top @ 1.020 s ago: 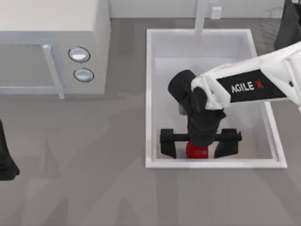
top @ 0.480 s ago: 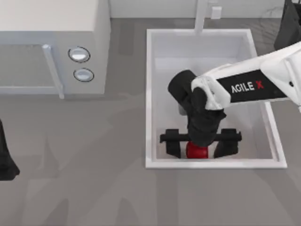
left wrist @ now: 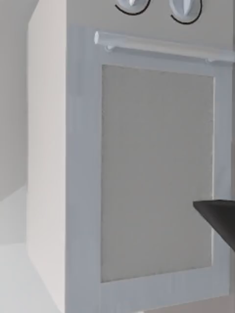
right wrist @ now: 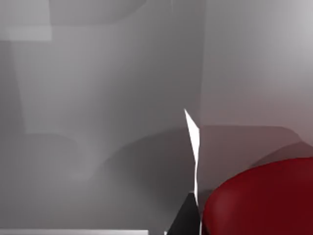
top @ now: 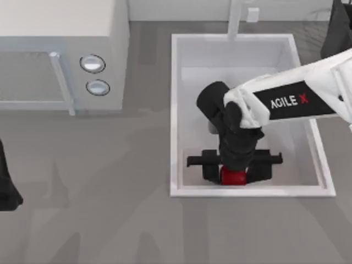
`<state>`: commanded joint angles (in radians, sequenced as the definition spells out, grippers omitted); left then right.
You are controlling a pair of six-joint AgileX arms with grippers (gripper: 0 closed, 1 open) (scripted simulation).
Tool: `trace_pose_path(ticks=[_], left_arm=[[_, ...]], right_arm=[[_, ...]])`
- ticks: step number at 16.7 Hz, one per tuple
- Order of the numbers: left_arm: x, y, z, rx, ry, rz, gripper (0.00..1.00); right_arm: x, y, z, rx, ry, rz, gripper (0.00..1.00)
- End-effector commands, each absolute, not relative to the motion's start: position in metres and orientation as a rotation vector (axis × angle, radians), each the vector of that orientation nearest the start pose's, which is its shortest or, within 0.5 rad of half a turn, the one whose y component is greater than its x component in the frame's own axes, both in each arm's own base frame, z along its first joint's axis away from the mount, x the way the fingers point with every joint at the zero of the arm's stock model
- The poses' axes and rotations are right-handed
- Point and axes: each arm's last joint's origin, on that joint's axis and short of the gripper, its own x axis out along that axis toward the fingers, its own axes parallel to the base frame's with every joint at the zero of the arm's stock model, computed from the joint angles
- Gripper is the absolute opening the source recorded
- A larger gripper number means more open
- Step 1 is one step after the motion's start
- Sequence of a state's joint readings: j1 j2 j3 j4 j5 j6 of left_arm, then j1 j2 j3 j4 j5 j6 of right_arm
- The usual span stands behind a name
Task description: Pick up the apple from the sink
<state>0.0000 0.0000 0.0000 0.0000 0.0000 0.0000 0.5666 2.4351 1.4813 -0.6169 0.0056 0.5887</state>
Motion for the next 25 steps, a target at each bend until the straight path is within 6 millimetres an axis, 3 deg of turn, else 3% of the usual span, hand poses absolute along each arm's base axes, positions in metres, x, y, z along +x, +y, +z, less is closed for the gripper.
trace_pose_path(ticks=[5,6,10,12,15,21,23,25], left_arm=[[0.106,-0.001,0.16,0.0,0.0,0.0,1.0],[0.106,-0.001,0.16,0.0,0.0,0.0,1.0],[0.106,-0.001,0.16,0.0,0.0,0.0,1.0],[0.106,-0.001,0.16,0.0,0.0,0.0,1.0],[0.106,-0.001,0.16,0.0,0.0,0.0,1.0],[0.106,-0.001,0.16,0.0,0.0,0.0,1.0],[0.106,-0.001,0.16,0.0,0.0,0.0,1.0],[0.106,-0.001,0.16,0.0,0.0,0.0,1.0]], right_arm=[[0.35,0.227,0.007,0.008,1.571,-0.008,0.0],[0.355,0.228,0.035,0.0,1.523,0.0,0.0],[0.363,0.234,0.053,0.003,1.518,0.003,0.0],[0.37,0.24,0.078,0.004,1.516,0.003,0.0],[0.377,0.245,0.132,-0.005,1.534,-0.006,0.0],[0.363,0.235,0.251,-0.011,1.547,-0.012,0.0],[0.357,0.23,0.276,-0.003,1.531,-0.004,0.0],[0.355,0.228,0.285,0.0,1.523,0.0,0.0]])
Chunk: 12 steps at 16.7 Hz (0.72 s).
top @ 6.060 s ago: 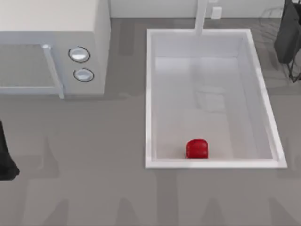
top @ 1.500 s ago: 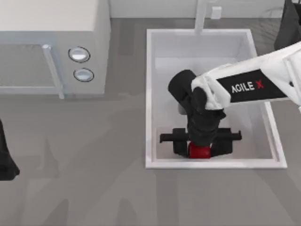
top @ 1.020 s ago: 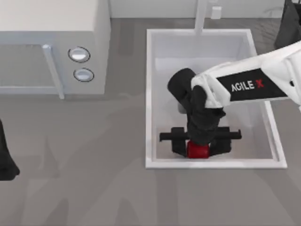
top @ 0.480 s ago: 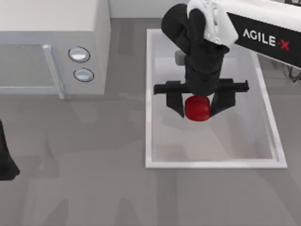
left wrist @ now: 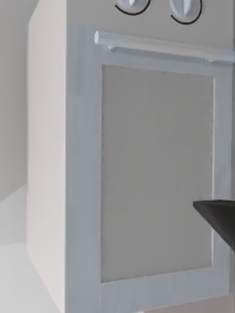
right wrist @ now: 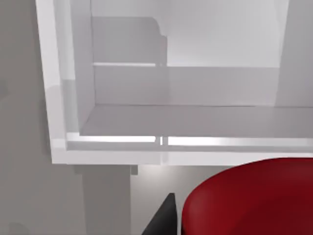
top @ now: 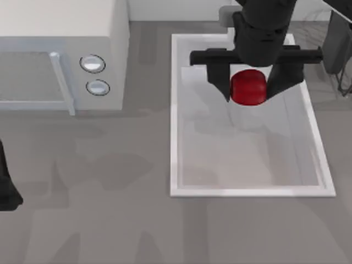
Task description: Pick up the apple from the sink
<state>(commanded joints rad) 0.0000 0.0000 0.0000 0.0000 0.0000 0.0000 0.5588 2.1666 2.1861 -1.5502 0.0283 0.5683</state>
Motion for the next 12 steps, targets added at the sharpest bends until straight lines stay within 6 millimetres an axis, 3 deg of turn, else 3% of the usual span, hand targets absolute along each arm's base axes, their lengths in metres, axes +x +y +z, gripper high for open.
trace_pose_path(ticks=[4,6,9,12], left_arm=[[0.106,-0.001,0.16,0.0,0.0,0.0,1.0],[0.106,-0.001,0.16,0.0,0.0,0.0,1.0],[0.106,-0.001,0.16,0.0,0.0,0.0,1.0],[0.106,-0.001,0.16,0.0,0.0,0.0,1.0]], right_arm=[[0.354,0.229,0.284,-0.001,1.524,0.001,0.0],[0.355,0.217,0.287,0.0,1.521,0.003,0.0],[0.353,0.174,0.293,0.0,1.523,0.0,0.0],[0.34,0.116,0.293,-0.004,1.542,-0.008,0.0]])
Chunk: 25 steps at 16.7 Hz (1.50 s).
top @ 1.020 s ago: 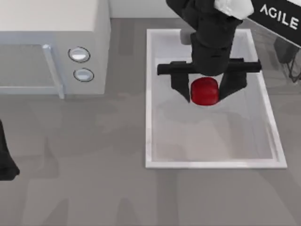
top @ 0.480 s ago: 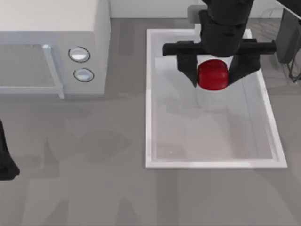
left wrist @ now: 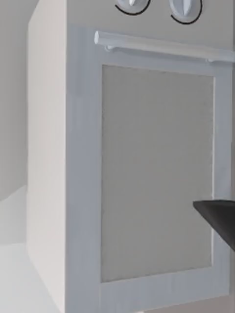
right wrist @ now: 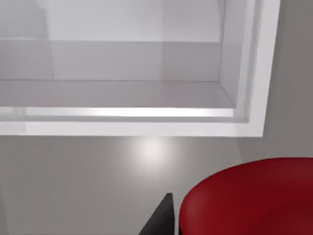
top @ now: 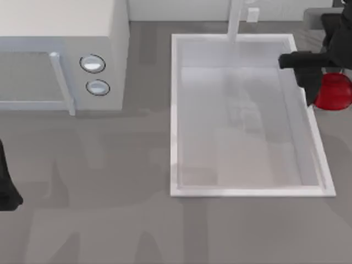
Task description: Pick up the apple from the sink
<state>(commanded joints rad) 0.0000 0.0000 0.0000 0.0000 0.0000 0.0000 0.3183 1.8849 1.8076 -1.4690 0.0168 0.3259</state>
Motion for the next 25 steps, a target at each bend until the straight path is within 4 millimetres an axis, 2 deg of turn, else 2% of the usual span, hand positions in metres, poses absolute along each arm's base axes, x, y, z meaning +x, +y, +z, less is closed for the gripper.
trace_pose_path(ticks=[3,5,7,9,16,19,25], left_arm=[[0.106,-0.001,0.16,0.0,0.0,0.0,1.0],[0.106,-0.001,0.16,0.0,0.0,0.0,1.0],[0.106,-0.001,0.16,0.0,0.0,0.0,1.0],[0.106,-0.001,0.16,0.0,0.0,0.0,1.0],[0.106,-0.001,0.16,0.0,0.0,0.0,1.0],[0.106,-0.001,0.16,0.0,0.0,0.0,1.0],[0.106,-0.001,0.16,0.0,0.0,0.0,1.0]], right_arm=[[0.311,0.059,0.285,-0.004,1.574,-0.013,0.0],[0.288,0.029,0.277,-0.001,1.589,-0.012,0.0],[0.268,0.006,0.272,0.004,1.587,-0.01,0.0],[0.254,-0.007,0.271,0.007,1.575,-0.008,0.0],[0.25,-0.01,0.265,0.006,1.577,-0.007,0.0],[0.254,-0.01,0.24,0.007,1.577,-0.007,0.0],[0.252,-0.011,0.172,0.007,1.561,-0.008,0.0]])
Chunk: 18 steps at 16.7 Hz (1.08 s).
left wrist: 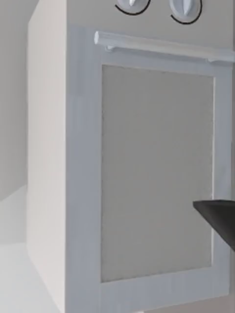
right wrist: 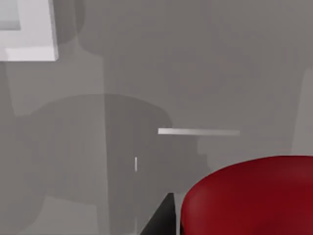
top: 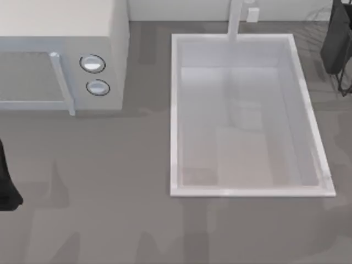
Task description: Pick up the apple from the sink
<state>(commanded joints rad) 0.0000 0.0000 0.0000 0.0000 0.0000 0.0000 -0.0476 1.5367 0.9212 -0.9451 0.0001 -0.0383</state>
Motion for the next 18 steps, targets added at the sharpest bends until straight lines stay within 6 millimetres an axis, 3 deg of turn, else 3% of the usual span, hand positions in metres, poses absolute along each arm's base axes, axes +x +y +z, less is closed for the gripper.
trace_pose_path(ticks=[2,6,18], left_arm=[[0.1057,-0.0012,0.16,0.0,0.0,0.0,1.0],[0.1057,-0.0012,0.16,0.0,0.0,0.0,1.0],[0.1057,-0.0012,0.16,0.0,0.0,0.0,1.0]], right_arm=[[0.2495,-0.0109,0.161,0.008,1.57,-0.008,0.0],[0.2492,-0.0109,0.16,0.008,1.571,-0.008,0.0],[0.2492,-0.0109,0.16,0.008,1.571,-0.008,0.9]])
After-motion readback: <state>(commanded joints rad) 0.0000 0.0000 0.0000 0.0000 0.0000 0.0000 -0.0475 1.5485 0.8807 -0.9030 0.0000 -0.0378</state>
